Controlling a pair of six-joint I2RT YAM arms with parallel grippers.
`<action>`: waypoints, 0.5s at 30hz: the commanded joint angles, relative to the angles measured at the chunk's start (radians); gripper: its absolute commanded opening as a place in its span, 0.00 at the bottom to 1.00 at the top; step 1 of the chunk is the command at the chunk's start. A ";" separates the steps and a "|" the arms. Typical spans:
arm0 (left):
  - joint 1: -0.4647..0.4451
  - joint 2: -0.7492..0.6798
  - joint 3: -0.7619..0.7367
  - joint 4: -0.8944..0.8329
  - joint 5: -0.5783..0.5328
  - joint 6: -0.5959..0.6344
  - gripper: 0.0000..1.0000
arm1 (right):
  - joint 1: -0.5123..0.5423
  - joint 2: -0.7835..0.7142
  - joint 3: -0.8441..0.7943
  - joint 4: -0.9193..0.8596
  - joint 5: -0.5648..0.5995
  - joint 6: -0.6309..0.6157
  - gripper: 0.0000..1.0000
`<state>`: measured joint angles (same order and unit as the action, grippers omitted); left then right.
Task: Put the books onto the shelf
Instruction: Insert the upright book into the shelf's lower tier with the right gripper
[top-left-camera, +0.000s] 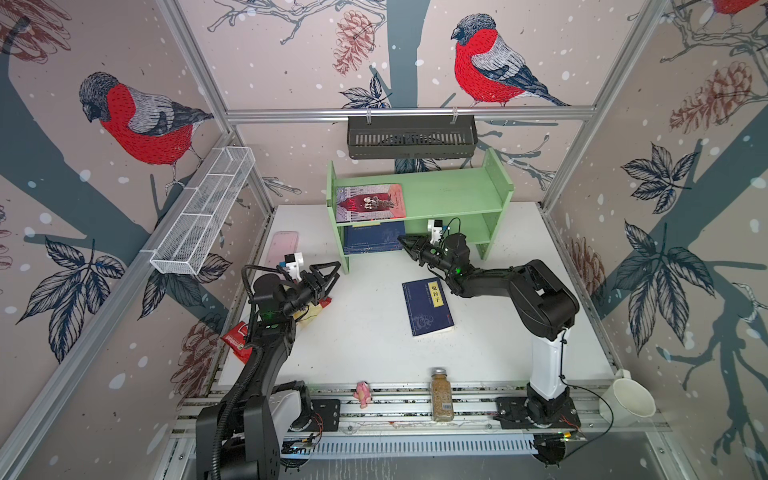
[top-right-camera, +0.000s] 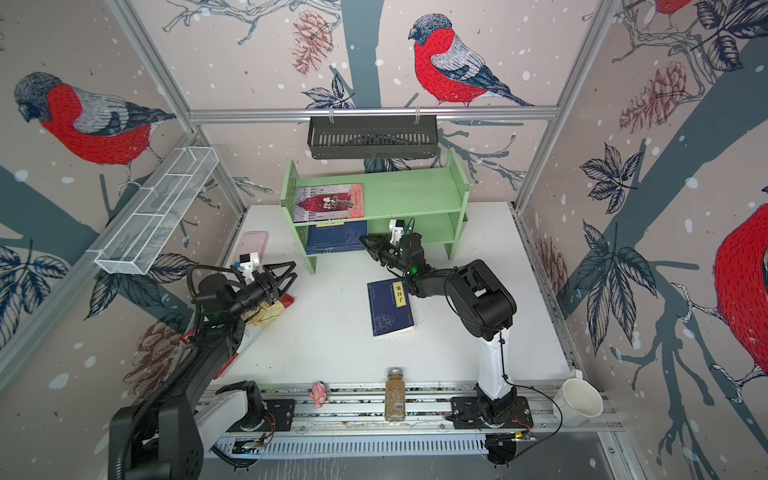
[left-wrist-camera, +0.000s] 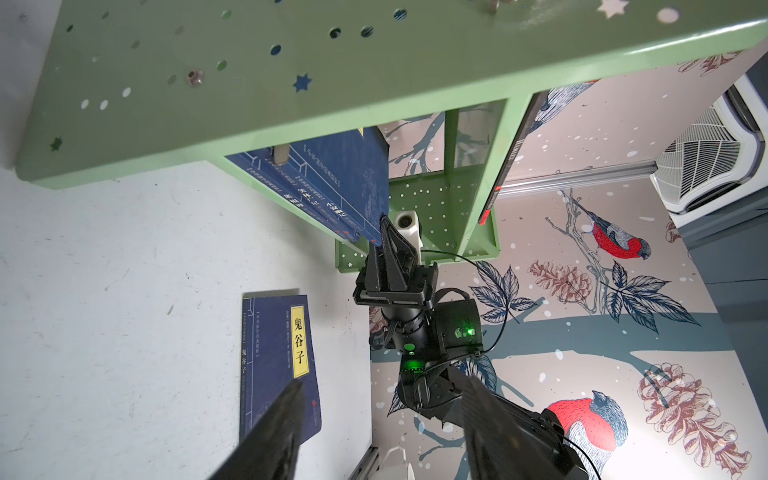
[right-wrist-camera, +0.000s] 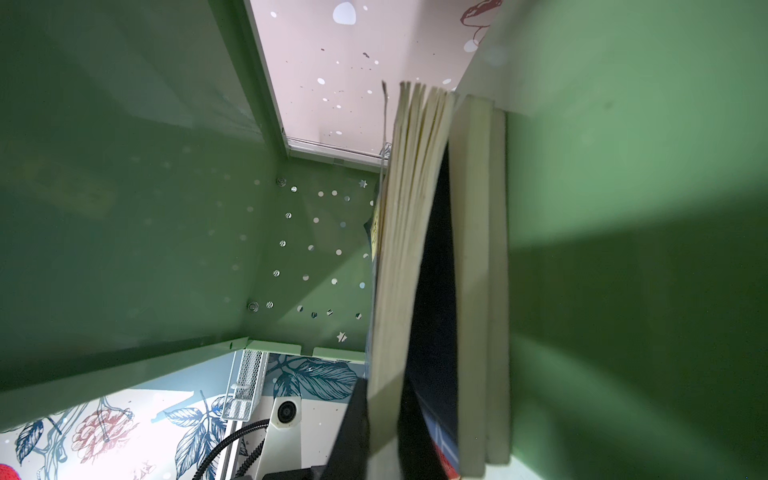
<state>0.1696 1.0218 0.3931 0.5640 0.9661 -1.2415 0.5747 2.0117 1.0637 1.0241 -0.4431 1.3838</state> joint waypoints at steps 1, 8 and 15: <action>0.004 -0.002 0.000 0.056 0.010 -0.012 0.61 | -0.001 -0.007 0.013 -0.007 0.018 -0.026 0.02; 0.004 -0.002 -0.001 0.059 0.011 -0.015 0.61 | -0.003 -0.014 0.000 -0.009 0.024 -0.025 0.05; 0.005 0.000 0.000 0.066 0.015 -0.022 0.61 | -0.001 -0.034 -0.016 -0.030 0.028 -0.030 0.25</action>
<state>0.1730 1.0225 0.3927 0.5705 0.9668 -1.2518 0.5709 1.9942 1.0542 0.9794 -0.4187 1.3769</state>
